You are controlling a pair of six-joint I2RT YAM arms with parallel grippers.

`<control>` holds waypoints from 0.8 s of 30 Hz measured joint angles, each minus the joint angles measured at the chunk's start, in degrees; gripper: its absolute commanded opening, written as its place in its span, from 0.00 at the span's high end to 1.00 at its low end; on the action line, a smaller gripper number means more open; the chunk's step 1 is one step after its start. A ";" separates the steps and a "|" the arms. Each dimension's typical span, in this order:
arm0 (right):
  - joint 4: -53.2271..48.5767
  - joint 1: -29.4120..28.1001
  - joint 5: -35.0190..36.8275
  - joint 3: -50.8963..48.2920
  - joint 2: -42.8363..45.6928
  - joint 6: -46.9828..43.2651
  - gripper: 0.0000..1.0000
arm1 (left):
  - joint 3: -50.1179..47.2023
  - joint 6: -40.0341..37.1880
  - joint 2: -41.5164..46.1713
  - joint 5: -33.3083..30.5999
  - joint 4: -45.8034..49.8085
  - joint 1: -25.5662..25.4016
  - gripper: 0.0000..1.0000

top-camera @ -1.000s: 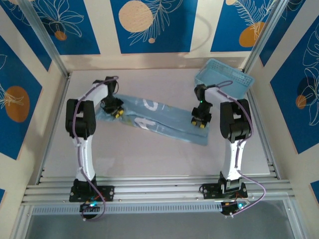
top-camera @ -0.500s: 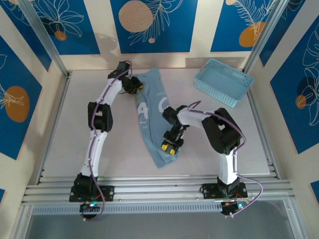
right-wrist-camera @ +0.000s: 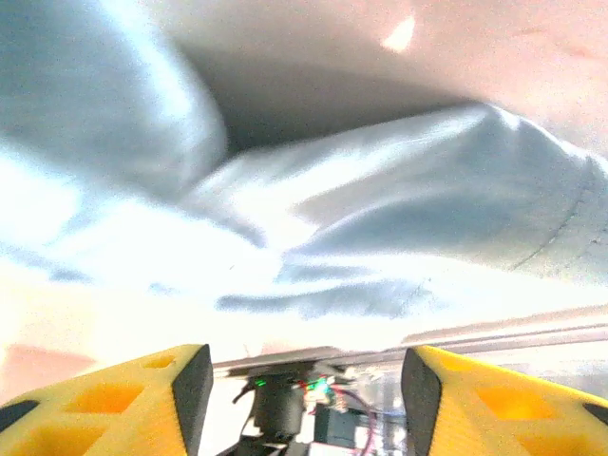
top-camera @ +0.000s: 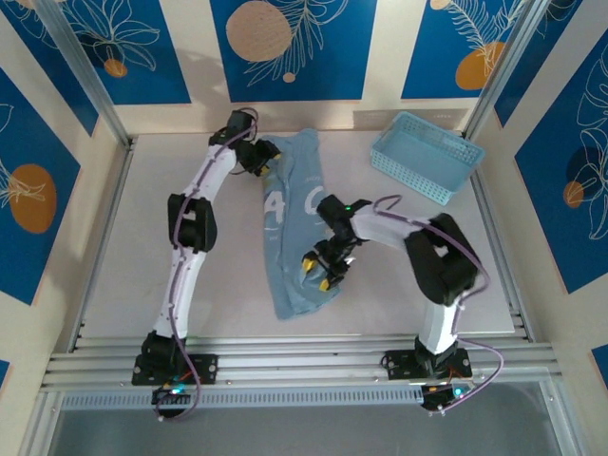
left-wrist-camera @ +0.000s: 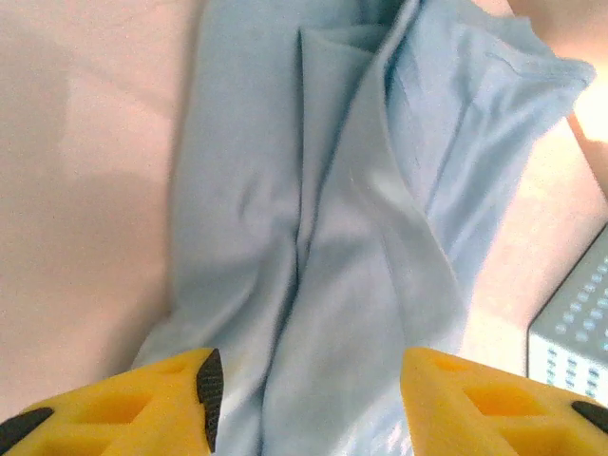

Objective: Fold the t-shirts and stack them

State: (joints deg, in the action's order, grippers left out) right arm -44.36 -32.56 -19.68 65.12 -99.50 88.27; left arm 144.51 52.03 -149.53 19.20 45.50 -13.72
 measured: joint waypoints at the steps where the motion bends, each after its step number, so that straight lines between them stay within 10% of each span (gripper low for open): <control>1: -0.28 1.29 0.17 -0.81 3.06 0.37 0.45 | -3.50 -0.96 3.52 -0.55 0.92 0.00 0.47; 9: -0.07 11.74 3.26 -5.79 15.15 -14.10 0.53 | -50.75 -6.58 42.86 2.34 1.88 -2.54 0.57; 14: -0.61 11.67 2.86 -8.50 14.75 -26.84 0.48 | -81.70 -5.75 52.50 7.67 2.12 -10.01 0.55; 24: 1.62 5.40 -1.05 -18.51 11.34 -33.48 0.47 | -96.61 4.17 57.55 12.33 -4.26 -23.69 0.55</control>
State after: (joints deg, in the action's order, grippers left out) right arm -42.74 -27.16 -20.73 46.61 -88.16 54.78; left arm 47.90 56.21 -91.98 31.53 41.23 -37.41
